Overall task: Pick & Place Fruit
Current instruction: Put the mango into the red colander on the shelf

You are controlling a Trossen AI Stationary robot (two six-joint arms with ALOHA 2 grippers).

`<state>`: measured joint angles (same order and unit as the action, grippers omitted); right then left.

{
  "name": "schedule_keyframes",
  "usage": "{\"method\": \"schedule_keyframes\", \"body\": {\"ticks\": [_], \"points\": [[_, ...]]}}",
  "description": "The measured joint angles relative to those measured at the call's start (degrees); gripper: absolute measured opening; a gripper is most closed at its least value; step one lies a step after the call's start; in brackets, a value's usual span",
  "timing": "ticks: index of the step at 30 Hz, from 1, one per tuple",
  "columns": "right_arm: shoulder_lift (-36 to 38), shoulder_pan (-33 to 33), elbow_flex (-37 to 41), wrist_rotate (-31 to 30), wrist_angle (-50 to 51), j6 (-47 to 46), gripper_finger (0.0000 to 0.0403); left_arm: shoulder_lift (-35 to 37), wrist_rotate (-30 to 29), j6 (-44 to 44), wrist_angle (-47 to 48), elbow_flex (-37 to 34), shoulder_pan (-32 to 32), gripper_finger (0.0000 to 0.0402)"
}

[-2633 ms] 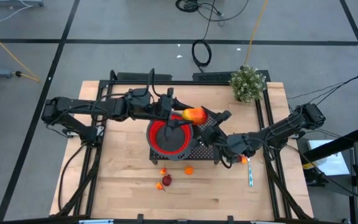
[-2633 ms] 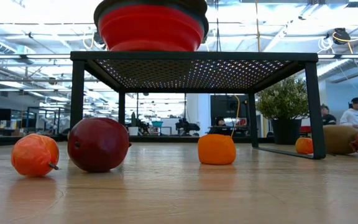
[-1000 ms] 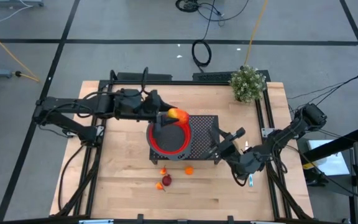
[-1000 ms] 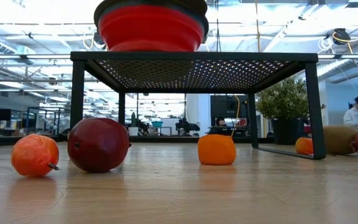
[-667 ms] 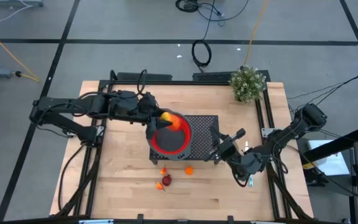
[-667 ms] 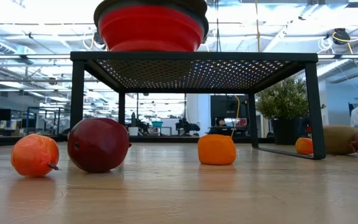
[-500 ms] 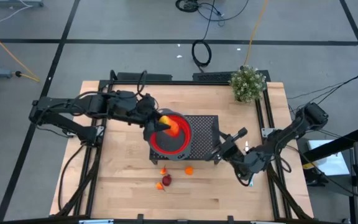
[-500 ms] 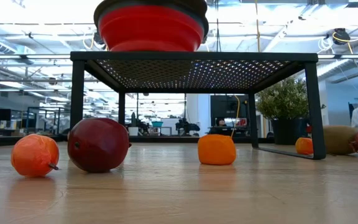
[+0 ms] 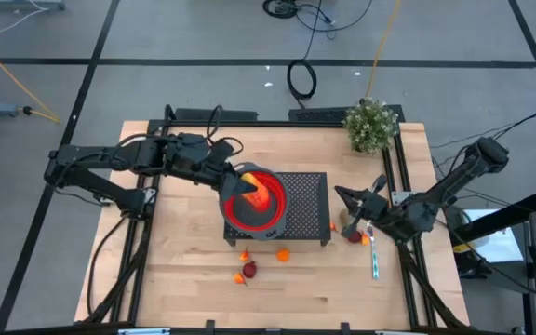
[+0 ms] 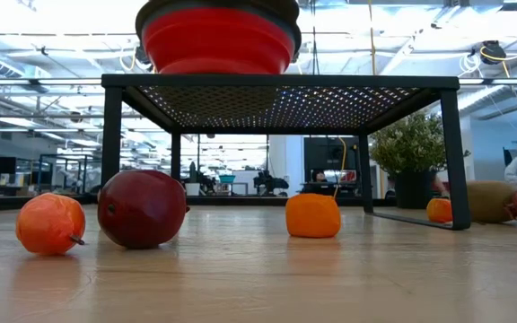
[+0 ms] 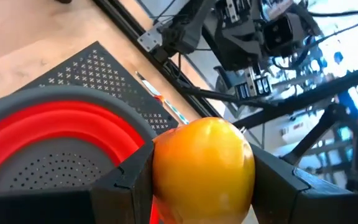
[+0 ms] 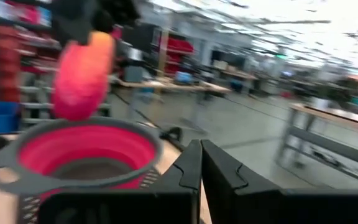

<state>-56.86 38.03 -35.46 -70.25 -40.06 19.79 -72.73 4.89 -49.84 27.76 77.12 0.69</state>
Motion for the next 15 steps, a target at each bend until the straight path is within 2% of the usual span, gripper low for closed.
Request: {"method": "schedule_keyframes", "body": {"ticks": [6,9,15], "points": [[8.1,-0.2,6.6,13.1,0.5,-0.4,0.0000,0.0,0.3,-5.6,0.0,0.0,-1.6,0.0194],[11.7,-0.2,9.0,18.8,3.7,-3.6,0.0000,0.0,1.4,-8.3,-0.1,0.0,-2.4,0.0194],[17.4,-0.2,12.3,25.6,10.7,-10.6,0.0000,0.0,3.1,-13.9,0.8,0.0,-3.4,0.0194]]}}
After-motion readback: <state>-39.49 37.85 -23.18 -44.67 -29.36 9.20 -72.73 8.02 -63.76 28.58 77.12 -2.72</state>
